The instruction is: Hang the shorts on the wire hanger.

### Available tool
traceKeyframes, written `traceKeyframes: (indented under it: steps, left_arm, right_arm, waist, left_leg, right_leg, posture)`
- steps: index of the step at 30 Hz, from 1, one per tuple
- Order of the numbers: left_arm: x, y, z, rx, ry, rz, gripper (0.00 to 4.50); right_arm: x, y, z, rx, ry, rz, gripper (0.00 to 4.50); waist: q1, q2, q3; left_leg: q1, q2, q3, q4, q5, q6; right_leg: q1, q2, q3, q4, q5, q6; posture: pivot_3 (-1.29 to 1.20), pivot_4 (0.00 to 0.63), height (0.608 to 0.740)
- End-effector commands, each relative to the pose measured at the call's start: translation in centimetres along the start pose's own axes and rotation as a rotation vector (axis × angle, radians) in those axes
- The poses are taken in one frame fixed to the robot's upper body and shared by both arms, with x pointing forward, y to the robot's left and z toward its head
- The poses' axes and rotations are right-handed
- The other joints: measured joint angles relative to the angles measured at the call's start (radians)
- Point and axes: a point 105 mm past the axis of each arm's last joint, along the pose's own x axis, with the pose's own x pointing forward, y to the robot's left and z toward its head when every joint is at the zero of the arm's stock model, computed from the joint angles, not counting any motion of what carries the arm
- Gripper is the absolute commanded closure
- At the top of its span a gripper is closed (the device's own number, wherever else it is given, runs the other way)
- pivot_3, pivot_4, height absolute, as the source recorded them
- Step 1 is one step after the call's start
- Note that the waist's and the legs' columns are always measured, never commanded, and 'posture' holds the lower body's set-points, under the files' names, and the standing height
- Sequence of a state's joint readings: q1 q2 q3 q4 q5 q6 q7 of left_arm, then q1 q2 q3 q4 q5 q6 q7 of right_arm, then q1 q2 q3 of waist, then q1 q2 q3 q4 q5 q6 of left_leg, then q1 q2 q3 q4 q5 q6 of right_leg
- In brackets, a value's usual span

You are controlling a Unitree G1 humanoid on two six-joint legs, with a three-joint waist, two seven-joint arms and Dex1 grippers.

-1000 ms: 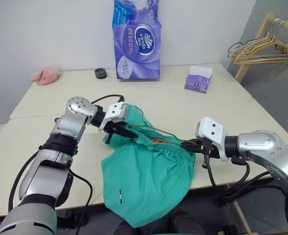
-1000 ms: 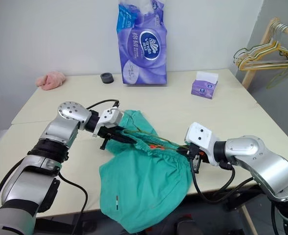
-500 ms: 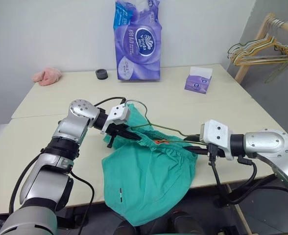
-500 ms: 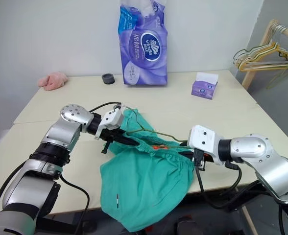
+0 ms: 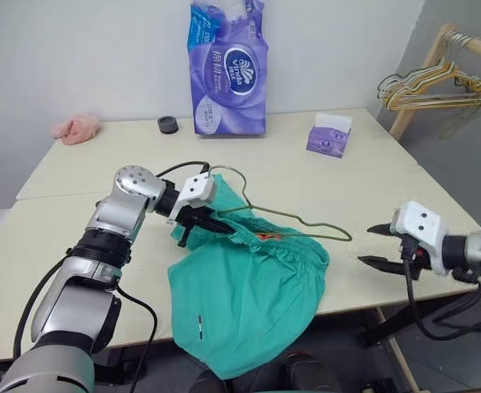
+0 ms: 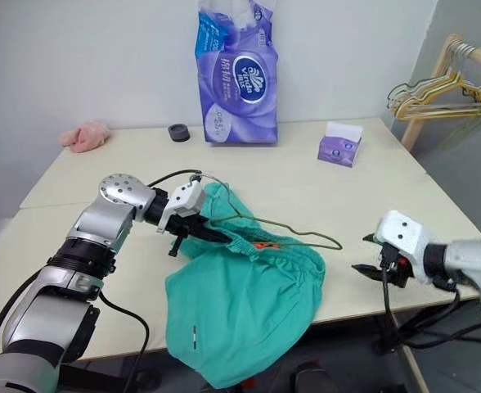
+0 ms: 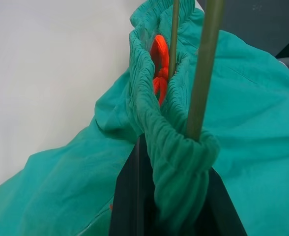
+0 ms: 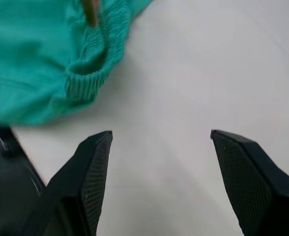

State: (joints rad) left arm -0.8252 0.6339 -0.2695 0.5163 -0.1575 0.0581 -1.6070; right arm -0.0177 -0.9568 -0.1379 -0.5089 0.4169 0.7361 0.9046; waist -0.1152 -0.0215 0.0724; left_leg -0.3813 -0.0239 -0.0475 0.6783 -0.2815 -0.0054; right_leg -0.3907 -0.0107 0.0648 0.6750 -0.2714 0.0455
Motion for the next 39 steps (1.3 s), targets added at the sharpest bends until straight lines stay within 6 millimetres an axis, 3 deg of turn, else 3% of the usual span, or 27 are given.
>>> traceKeyframes:
  steps: [1,5,17,28,39]
  left_arm:
    - [-1.1,0.4,1.0,0.039,-0.015,0.031,4.50]
    - [-1.1,0.4,1.1,0.040,-0.012,0.031,4.50]
    - [-1.2,0.4,1.1,0.041,-0.008,0.030,4.50]
    - [-1.6,0.0,0.4,0.036,0.024,0.027,4.50]
    - [-2.6,-0.9,-1.2,0.018,0.096,0.017,4.50]
  right_arm:
    - [1.1,2.0,0.8,0.101,-0.077,0.003,1.09]
    - [3.6,3.6,-0.1,0.280,-0.118,-0.024,1.09]
    - [5.5,4.7,0.1,0.445,-0.151,0.021,1.09]
    - [5.0,3.0,0.8,0.428,-0.180,-0.066,4.48]
    - [1.8,1.7,1.4,0.344,-0.186,-0.126,4.48]
  waist:
    - [0.000,0.002,0.001]
    - [0.001,0.002,0.000]
    - [0.001,0.002,0.000]
    - [0.001,0.002,0.000]
    - [0.000,0.002,0.001]
  left_leg:
    - [0.000,-0.001,0.001,0.000,0.000,0.000]
    - [0.001,-0.001,0.000,0.001,0.000,0.000]
    - [0.001,-0.001,0.000,0.001,0.000,0.000]
    - [0.001,-0.001,0.000,0.001,0.000,0.000]
    - [0.001,-0.001,0.000,0.000,0.000,0.000]
  right_leg:
    - [0.000,0.000,0.001,0.001,0.000,0.000]
    - [0.000,0.000,0.000,0.001,0.000,0.001]
    - [0.000,-0.001,0.001,0.001,-0.001,0.001]
    - [0.000,-0.001,0.000,0.001,-0.001,0.001]
    - [0.000,-0.001,0.000,0.001,-0.001,0.002]
  posture:
    - [-0.18,0.040,0.740]
    - [-0.18,0.040,0.740]
    - [-0.18,0.041,0.740]
    - [-0.17,0.046,0.740]
    - [-0.18,0.050,0.740]
